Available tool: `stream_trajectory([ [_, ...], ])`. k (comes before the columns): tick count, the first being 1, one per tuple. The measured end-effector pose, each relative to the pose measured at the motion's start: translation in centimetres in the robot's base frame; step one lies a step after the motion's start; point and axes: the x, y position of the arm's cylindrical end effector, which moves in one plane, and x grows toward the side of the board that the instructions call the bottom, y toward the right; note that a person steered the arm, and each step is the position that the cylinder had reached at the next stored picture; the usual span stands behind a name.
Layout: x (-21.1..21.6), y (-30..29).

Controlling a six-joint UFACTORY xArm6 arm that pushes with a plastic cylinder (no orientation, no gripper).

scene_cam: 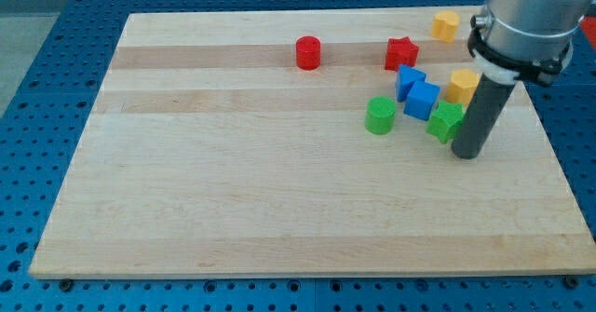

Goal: Push the blue blocks into the red star

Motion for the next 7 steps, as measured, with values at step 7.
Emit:
stream_trajectory([
  [7,-4.8,-7.4],
])
